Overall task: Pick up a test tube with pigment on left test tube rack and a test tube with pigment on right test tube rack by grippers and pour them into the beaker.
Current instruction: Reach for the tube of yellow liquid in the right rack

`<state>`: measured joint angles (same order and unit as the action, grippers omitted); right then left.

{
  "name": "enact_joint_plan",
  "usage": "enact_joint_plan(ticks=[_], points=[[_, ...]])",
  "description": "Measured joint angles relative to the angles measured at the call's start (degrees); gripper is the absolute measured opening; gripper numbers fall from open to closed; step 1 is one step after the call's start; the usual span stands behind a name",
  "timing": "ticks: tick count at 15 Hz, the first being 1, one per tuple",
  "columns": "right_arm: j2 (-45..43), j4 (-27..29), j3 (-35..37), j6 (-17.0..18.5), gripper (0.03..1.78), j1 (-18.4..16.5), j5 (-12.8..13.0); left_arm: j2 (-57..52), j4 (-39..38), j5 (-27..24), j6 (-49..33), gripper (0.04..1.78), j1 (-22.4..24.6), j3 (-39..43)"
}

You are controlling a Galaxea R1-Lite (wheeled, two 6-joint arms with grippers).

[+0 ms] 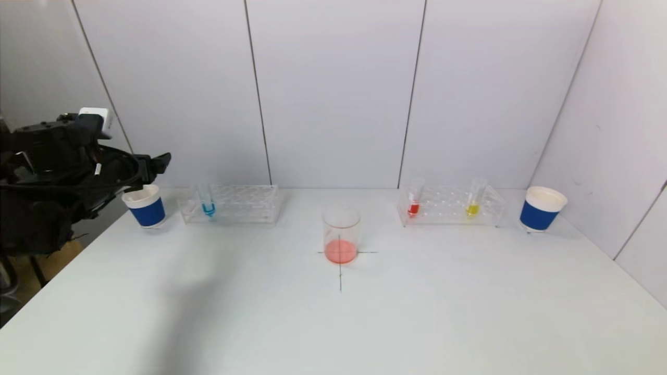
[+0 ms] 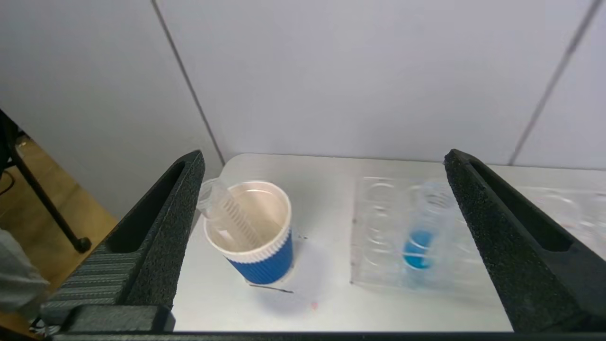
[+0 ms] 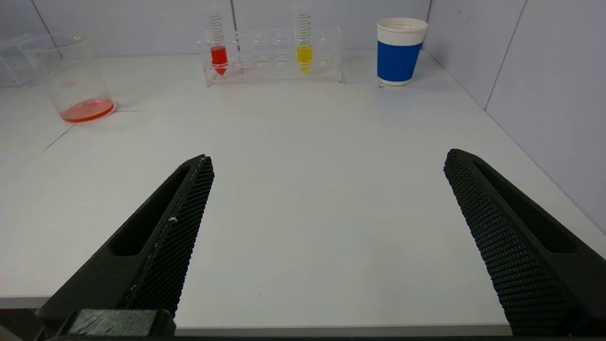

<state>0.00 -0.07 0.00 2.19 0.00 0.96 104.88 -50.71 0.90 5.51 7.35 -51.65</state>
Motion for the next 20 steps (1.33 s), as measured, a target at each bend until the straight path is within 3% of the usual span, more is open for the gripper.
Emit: enact_joint_plan(ticks=[6, 13, 17, 20], points=[[0.0, 0.0, 0.0, 0.0, 1.77, 0.0, 0.0, -21.86, 0.05, 2.04, 2.54, 1.76, -7.4, 18.91], [0.0, 0.0, 0.0, 0.0, 1.77, 0.0, -0.04, -44.07, 2.45, 3.67, 4.16, 1.76, -8.5, 36.78], [0.0, 0.0, 0.0, 0.0, 1.77, 0.0, -0.04, -57.5, 11.0, 3.28, 4.0, 1.76, -8.53, 42.86], [0.0, 0.0, 0.0, 0.0, 1.77, 0.0, 0.0, -69.74, 24.06, 1.94, 3.77, 1.76, -8.56, 43.97]])
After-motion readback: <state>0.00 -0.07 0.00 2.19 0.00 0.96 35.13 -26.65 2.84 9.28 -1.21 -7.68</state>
